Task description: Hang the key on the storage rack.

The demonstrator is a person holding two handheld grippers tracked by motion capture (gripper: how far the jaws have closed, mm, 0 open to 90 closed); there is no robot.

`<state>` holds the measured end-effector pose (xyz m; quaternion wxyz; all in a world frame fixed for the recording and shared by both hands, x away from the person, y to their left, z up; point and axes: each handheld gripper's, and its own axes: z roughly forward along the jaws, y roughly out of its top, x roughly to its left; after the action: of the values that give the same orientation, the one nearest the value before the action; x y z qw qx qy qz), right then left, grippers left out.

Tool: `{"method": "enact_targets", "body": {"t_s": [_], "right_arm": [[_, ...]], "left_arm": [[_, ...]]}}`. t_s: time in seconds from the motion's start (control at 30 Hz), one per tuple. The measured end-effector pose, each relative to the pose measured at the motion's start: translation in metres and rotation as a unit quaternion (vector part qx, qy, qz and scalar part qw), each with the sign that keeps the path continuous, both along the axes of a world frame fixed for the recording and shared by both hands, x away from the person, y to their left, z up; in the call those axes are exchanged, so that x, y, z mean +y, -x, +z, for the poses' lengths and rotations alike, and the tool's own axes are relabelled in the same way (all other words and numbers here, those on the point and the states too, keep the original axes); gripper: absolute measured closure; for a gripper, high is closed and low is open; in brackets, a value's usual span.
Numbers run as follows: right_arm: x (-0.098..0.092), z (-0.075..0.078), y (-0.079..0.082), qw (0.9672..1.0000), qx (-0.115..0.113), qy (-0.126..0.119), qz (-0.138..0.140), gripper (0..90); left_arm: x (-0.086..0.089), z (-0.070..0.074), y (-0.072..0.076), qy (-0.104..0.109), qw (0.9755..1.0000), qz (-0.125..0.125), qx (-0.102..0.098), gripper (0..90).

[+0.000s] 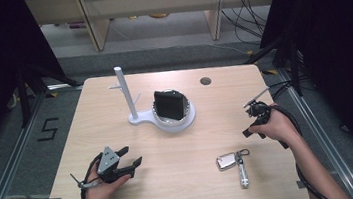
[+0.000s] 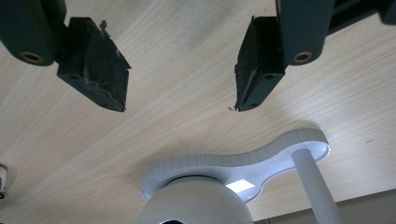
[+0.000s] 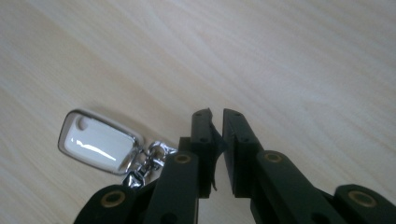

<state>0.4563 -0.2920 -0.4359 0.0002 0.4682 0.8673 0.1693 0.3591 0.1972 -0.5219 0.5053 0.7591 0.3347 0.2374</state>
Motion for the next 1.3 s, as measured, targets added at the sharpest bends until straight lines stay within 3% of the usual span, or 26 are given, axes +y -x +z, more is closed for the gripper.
{"method": "enact_targets", "body": {"t_s": [0.17, 0.23, 0.33, 0.37, 0.53, 0.6, 0.97, 1.23, 1.3], "right_arm": [[0.001, -0.007, 0.01, 0.9994, 0.03, 0.016, 0.003, 87.5], [-0.001, -0.011, 0.012, 0.9991, 0.028, 0.021, 0.026, 90.0], [-0.001, -0.014, 0.018, 0.9972, 0.059, 0.035, 0.029, 90.0], [-0.001, -0.016, 0.019, 0.9971, 0.057, 0.034, 0.035, 90.0], [0.005, -0.023, 0.027, 0.9939, 0.092, 0.043, 0.043, 90.0], [0.006, -0.027, 0.027, 0.9932, 0.093, 0.056, 0.042, 90.0], [0.012, -0.037, 0.025, 0.9916, 0.107, 0.056, 0.046, 90.0], [0.016, -0.038, 0.021, 0.9914, 0.104, 0.057, 0.054, 90.0], [0.017, -0.038, 0.021, 0.992, 0.104, 0.056, 0.045, 90.0]], "left_arm": [[0.0, 0.0, 0.001, 0.001, 1.0, -0.001, -0.003, 34.5], [0.0, 0.0, 0.001, 0.001, 1.0, -0.001, -0.003, 34.5], [0.0, 0.0, 0.002, -0.003, 1.0, -0.001, -0.001, 34.5], [0.0, 0.0, 0.002, -0.004, 1.0, -0.001, -0.001, 34.5], [0.0, 0.0, 0.002, -0.002, 1.0, 0.0, -0.001, 34.5], [0.0, 0.0, 0.001, -0.003, 1.0, 0.0, 0.0, 34.5], [0.0, 0.0, 0.002, -0.003, 1.0, 0.0, -0.001, 34.5], [0.0, 0.0, 0.002, -0.001, 1.0, -0.001, 0.001, 34.5], [0.0, 0.0, 0.002, -0.001, 1.0, -0.002, 0.0, 34.5]]}}
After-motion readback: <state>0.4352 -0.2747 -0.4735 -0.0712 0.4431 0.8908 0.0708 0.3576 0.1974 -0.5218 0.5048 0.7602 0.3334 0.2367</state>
